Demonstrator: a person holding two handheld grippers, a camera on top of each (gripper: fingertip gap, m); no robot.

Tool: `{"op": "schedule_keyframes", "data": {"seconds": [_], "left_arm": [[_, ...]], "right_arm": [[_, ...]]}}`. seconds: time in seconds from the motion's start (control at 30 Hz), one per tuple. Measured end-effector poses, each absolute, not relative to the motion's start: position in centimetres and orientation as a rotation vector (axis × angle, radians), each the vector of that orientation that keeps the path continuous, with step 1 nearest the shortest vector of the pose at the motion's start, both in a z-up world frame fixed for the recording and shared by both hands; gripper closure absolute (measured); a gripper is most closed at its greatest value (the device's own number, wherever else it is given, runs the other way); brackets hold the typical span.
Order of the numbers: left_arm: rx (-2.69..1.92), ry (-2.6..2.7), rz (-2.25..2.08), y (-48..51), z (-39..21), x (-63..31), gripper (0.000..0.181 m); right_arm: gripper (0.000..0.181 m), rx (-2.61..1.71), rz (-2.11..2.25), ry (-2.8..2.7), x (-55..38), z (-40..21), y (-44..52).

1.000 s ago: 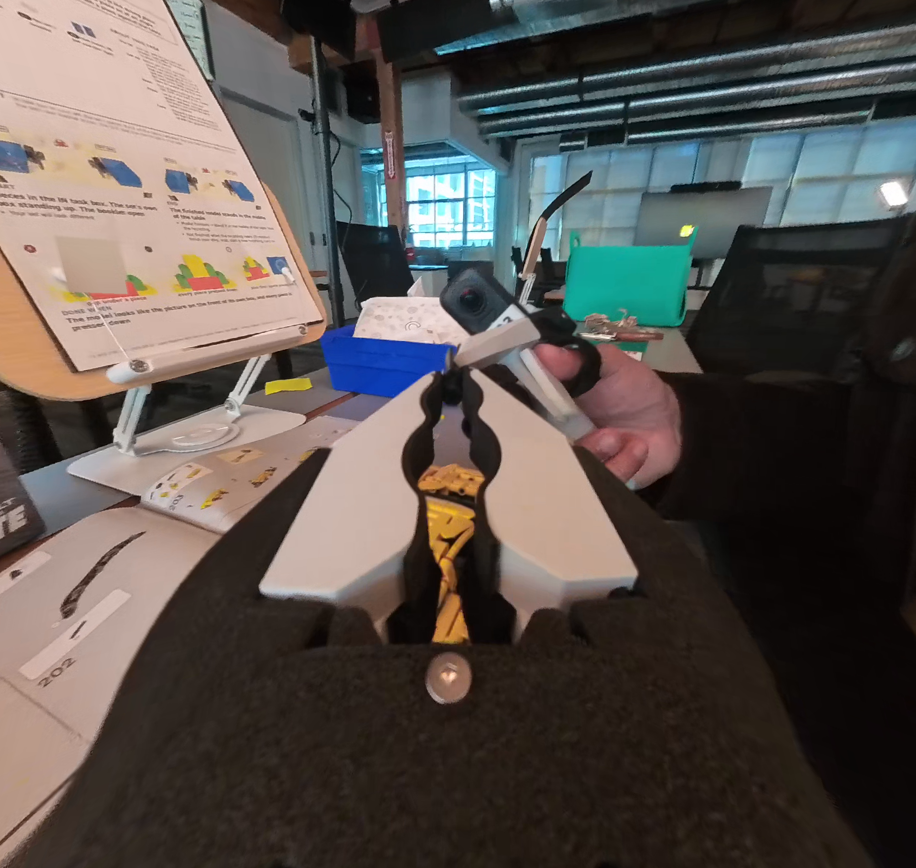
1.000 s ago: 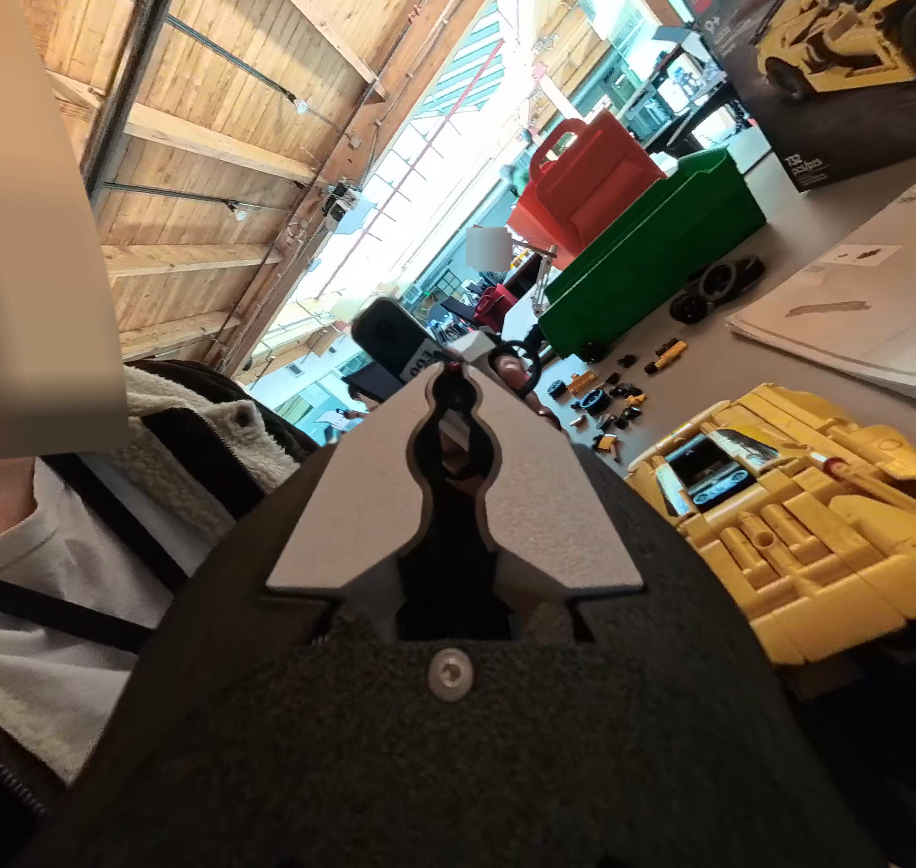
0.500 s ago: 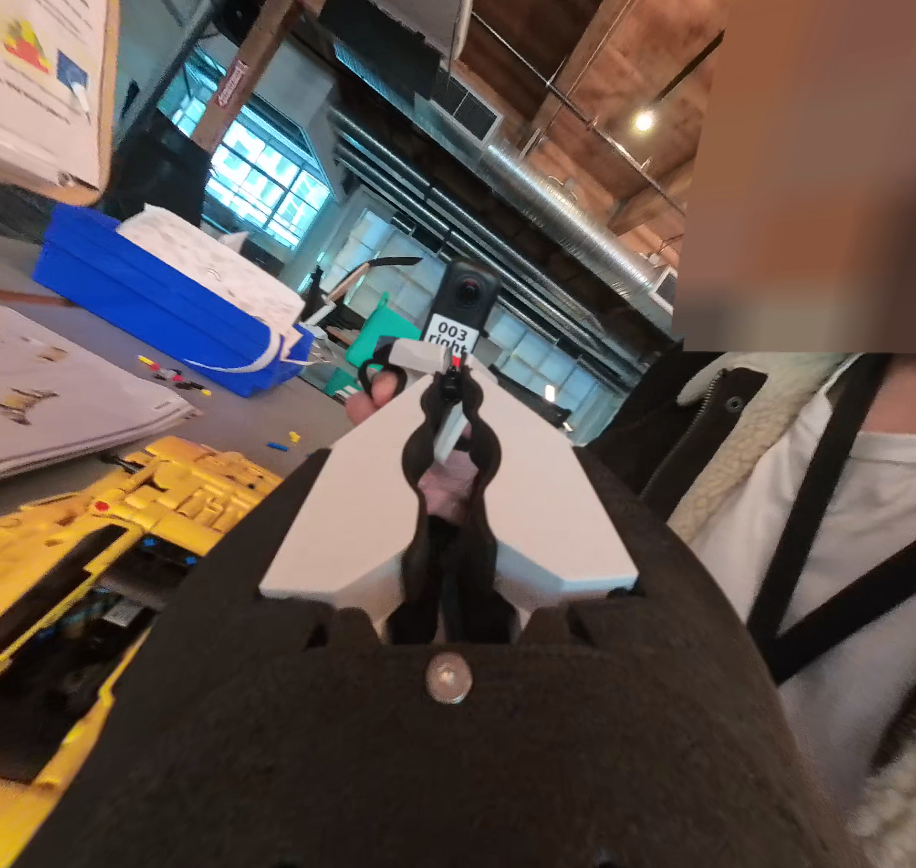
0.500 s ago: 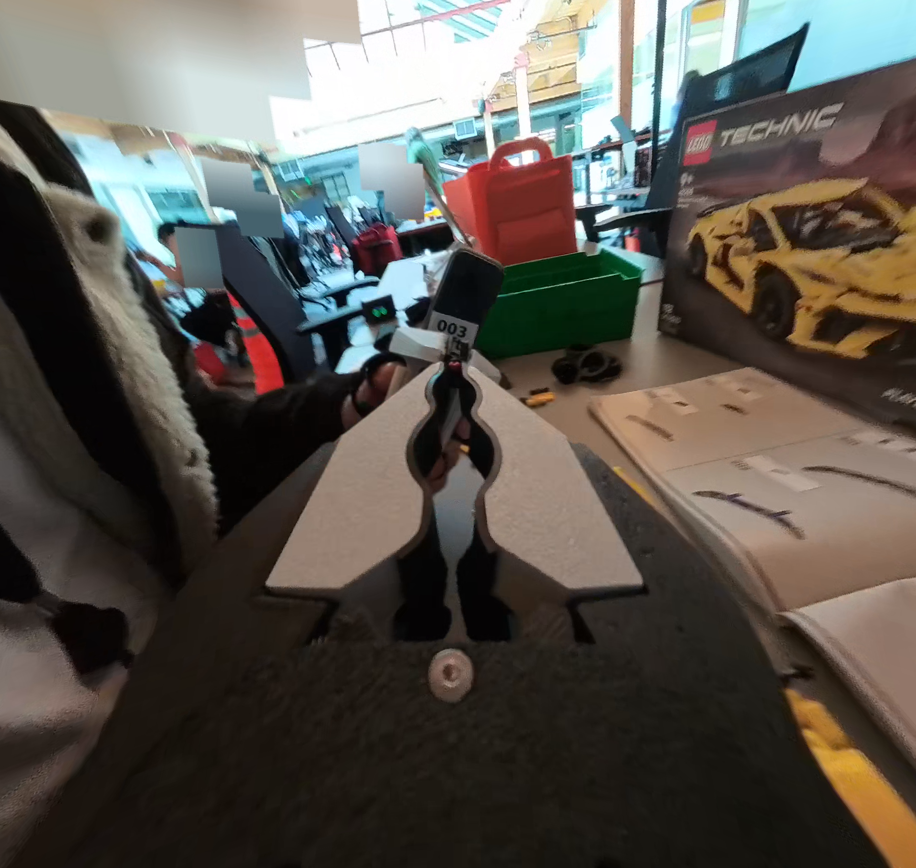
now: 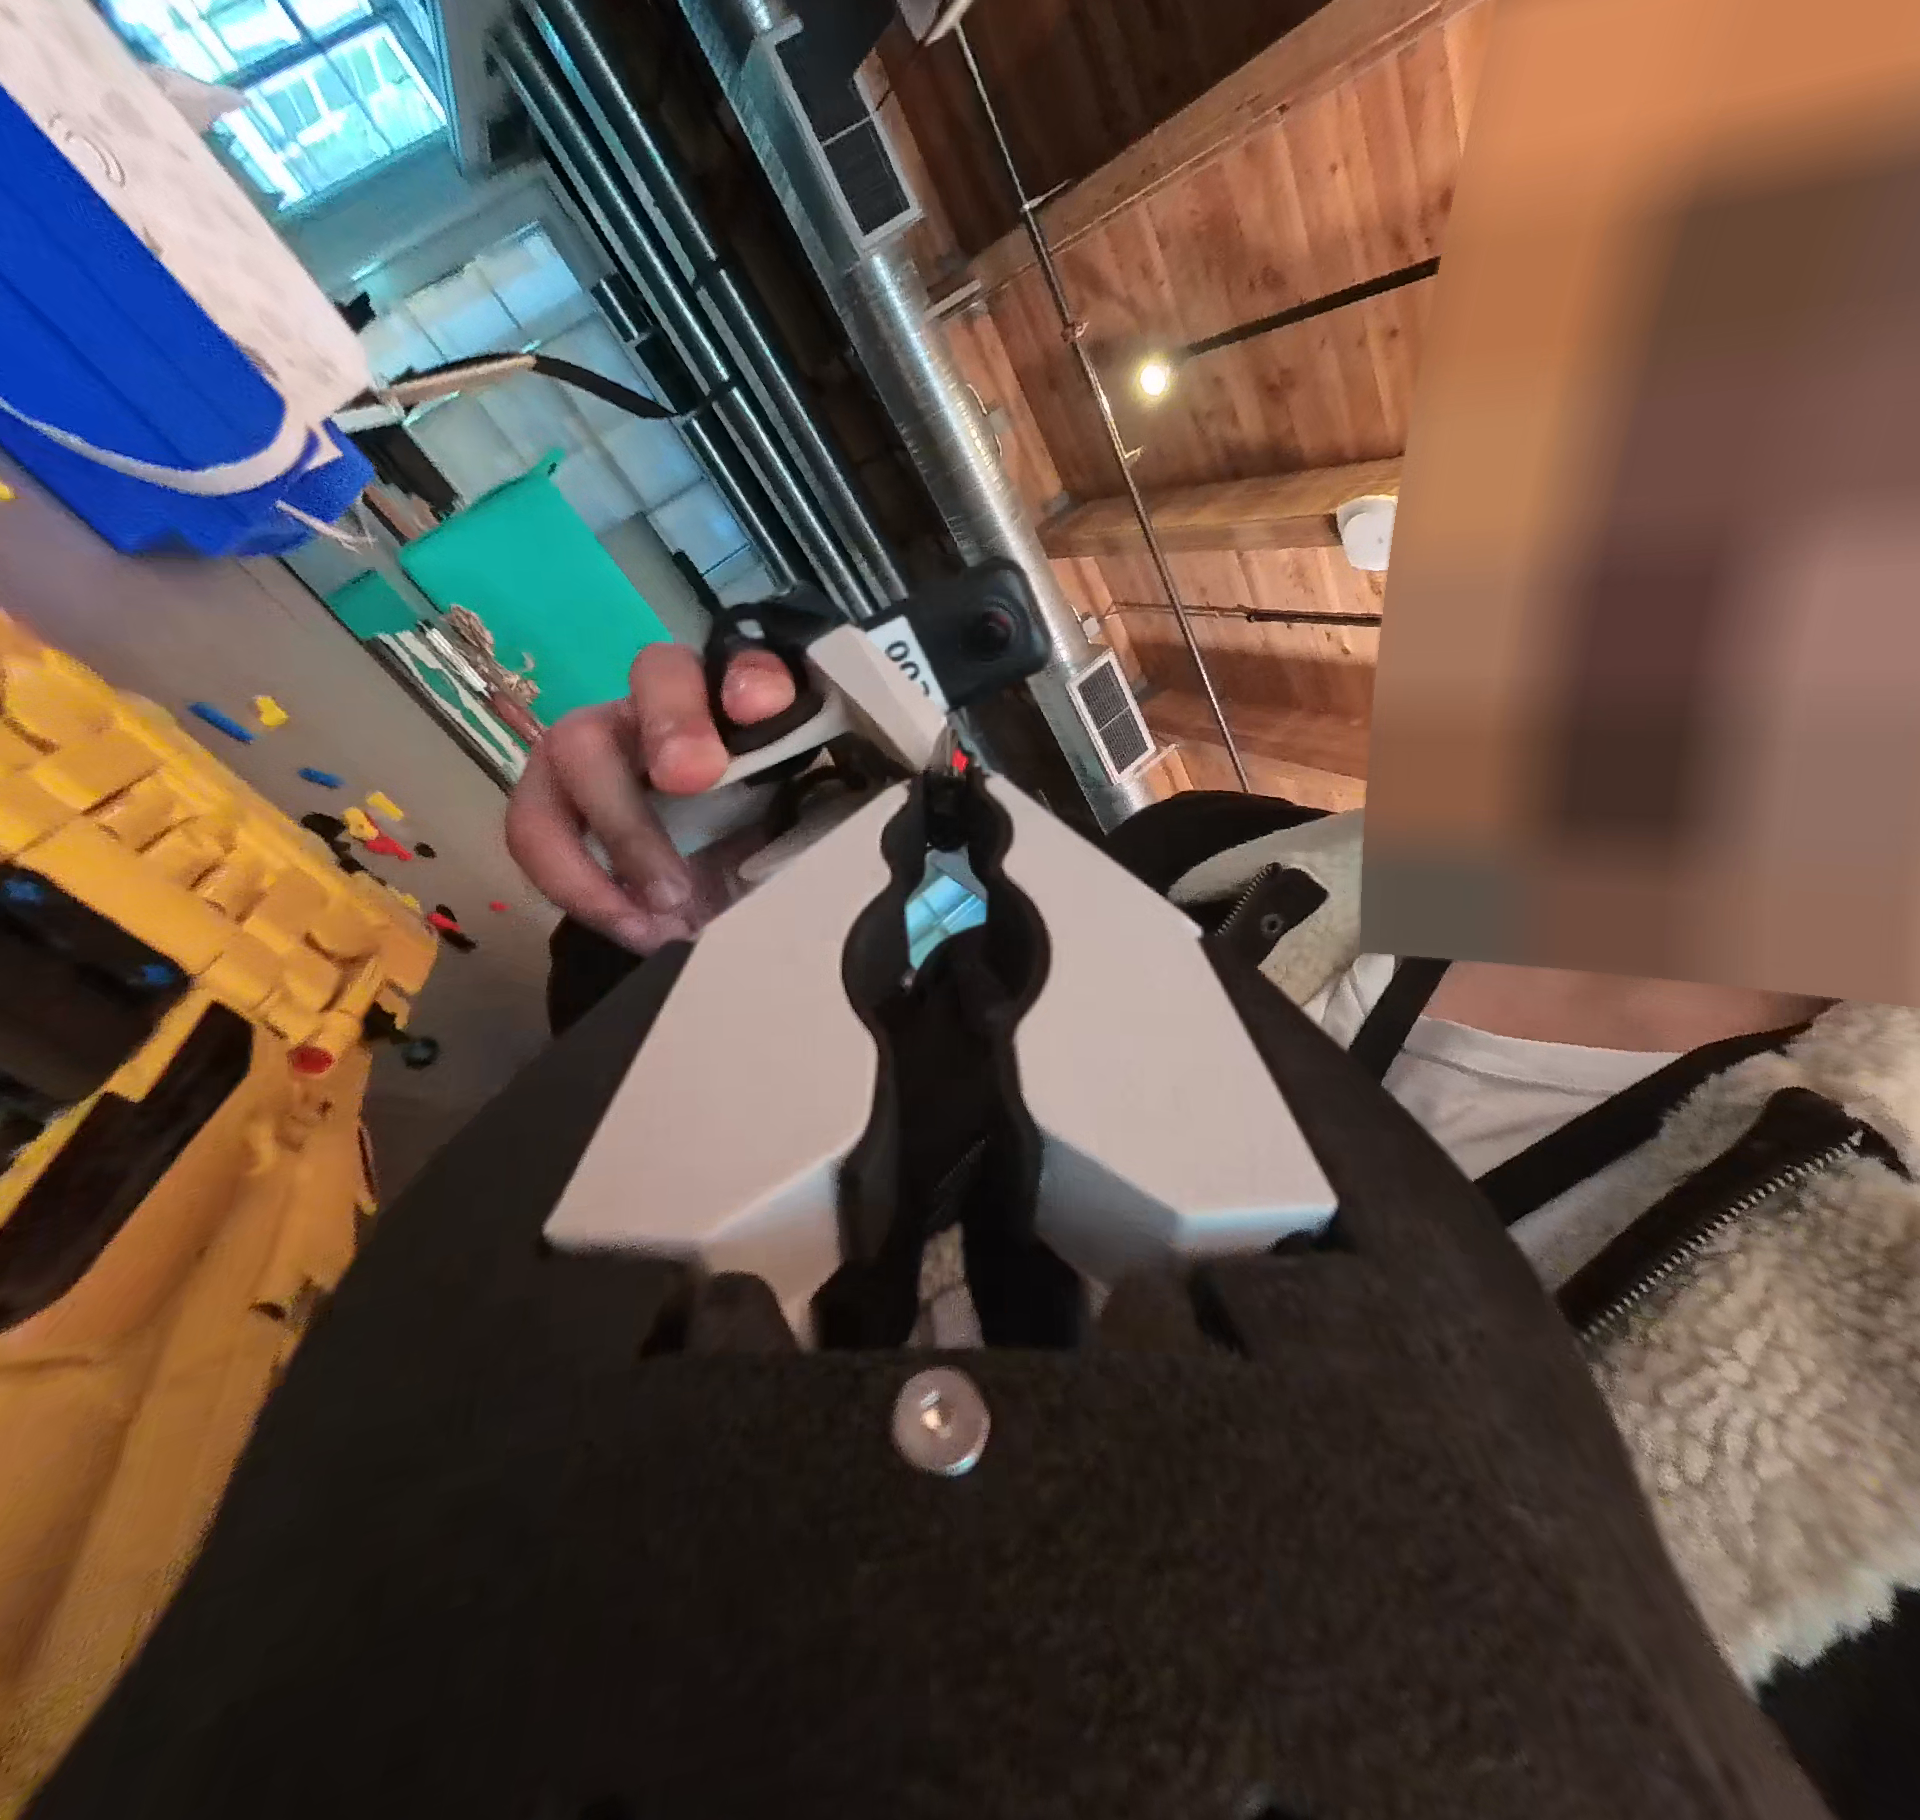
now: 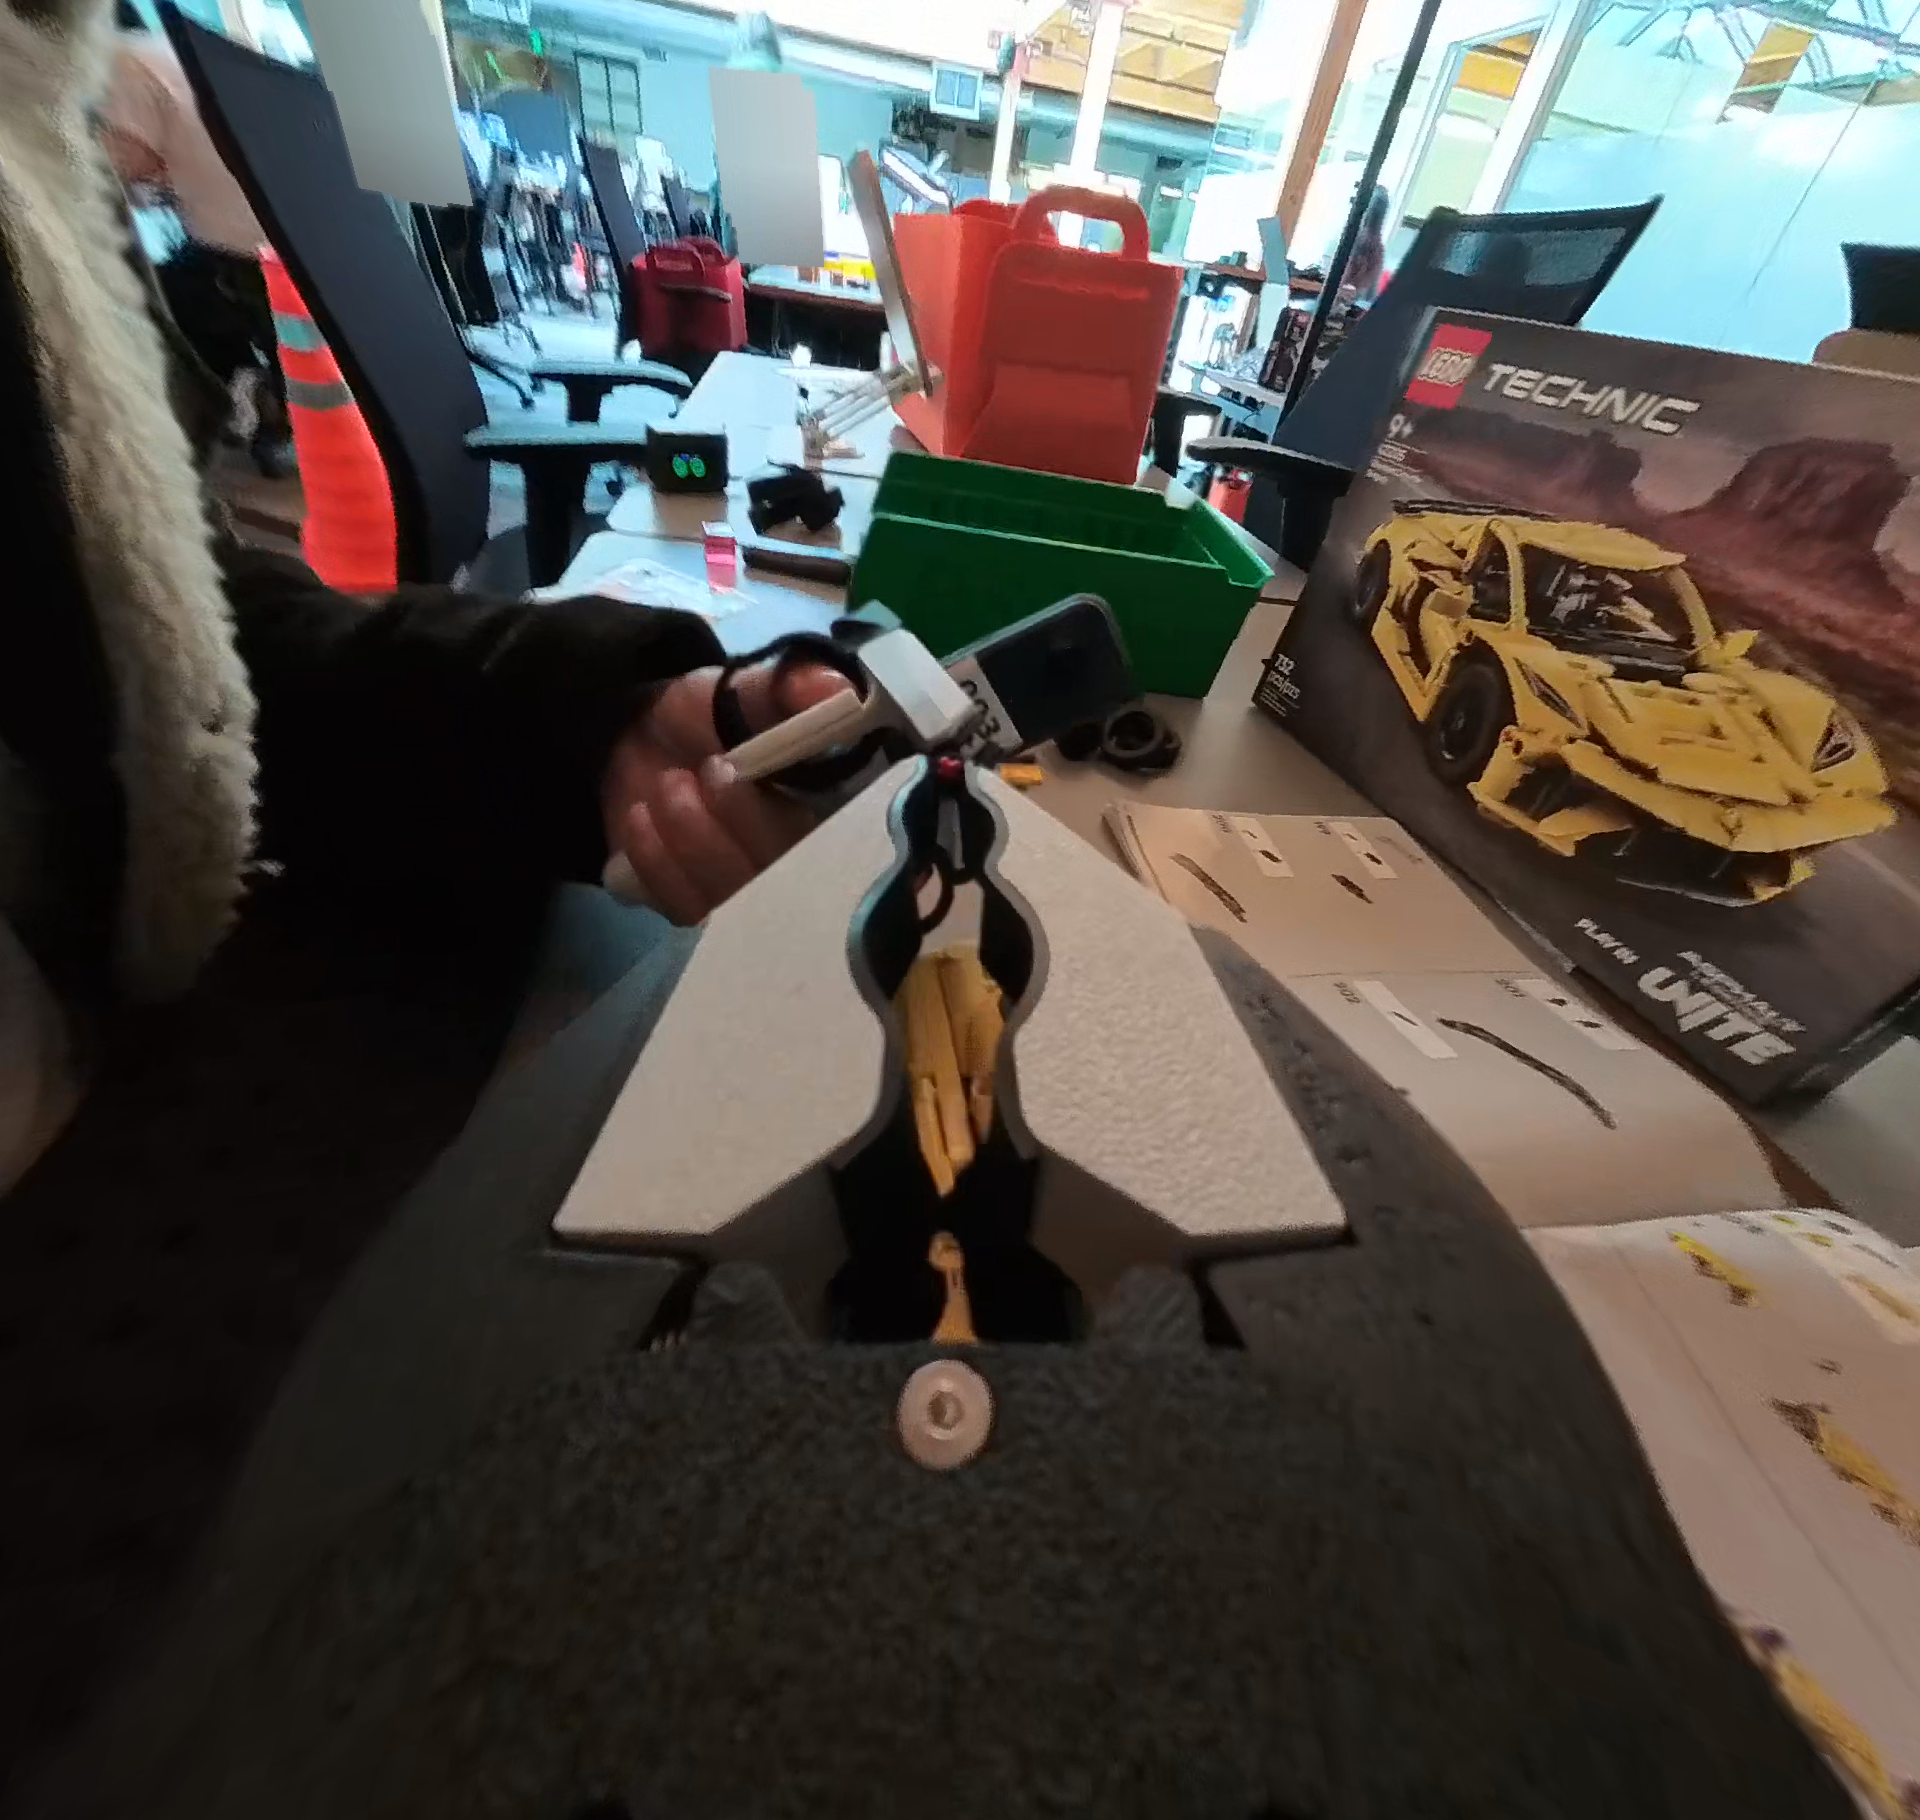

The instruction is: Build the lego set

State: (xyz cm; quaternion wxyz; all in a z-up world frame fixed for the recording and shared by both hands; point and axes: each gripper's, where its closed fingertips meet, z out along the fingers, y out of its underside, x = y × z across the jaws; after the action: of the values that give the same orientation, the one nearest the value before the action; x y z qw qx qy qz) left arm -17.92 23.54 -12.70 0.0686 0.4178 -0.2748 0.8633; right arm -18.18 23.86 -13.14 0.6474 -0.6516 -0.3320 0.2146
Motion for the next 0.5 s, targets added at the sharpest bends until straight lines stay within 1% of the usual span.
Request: {"op": "schedule_keyframes", "data": {"seconds": [0.27,0.5], "left_arm": [[1.315,-0.891,2.635,23.6,-12.7,-17.8,0.174],[1.306,-0.867,2.631,23.7,-12.8,-17.6,0.174]], "right_arm": [[0.178,-1.549,0.61,-0.654,-18.1,-13.1,24.0],[0.178,-1.638,0.563,-0.597,-17.2,-13.2,24.6]]}}
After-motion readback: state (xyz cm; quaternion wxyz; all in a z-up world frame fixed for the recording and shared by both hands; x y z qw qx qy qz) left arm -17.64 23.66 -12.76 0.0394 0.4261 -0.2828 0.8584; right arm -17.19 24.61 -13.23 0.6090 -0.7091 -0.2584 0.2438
